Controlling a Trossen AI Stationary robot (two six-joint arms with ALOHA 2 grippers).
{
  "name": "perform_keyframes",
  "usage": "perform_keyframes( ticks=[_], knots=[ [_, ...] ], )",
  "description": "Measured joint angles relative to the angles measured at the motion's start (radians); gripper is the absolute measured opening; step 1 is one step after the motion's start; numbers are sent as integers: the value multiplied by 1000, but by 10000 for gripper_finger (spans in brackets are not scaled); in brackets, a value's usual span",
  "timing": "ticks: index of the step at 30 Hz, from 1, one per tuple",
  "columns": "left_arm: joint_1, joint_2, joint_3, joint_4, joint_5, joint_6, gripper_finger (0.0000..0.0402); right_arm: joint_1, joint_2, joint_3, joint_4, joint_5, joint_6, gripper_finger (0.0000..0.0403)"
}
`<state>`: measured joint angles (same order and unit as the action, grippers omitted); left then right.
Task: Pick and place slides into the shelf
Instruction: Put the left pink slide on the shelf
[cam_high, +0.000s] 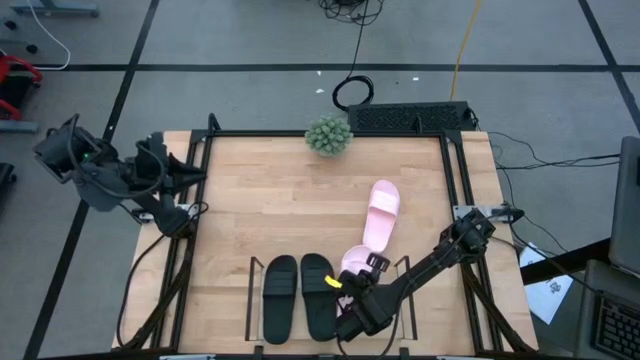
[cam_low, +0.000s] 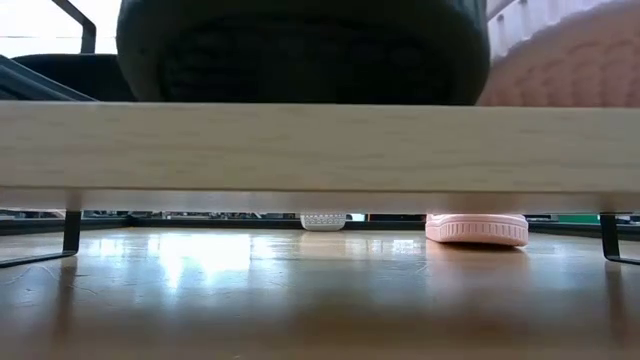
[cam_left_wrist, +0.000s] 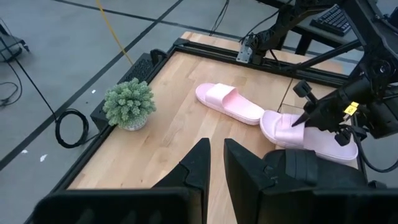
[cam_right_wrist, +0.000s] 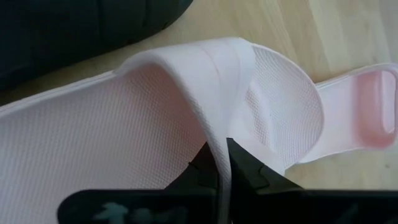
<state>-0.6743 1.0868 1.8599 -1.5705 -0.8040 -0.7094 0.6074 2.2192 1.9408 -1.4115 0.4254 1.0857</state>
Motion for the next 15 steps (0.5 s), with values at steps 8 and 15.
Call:
perform_keyframes(
  ticks=[8,15],
  knots=[
    [0,6,0,0,3,0,47,-12,2,-1,27,17,-63,0],
    [0,6,0,0,2,17,47,-18,3,-2,39,46,-119,0]
  ],
)
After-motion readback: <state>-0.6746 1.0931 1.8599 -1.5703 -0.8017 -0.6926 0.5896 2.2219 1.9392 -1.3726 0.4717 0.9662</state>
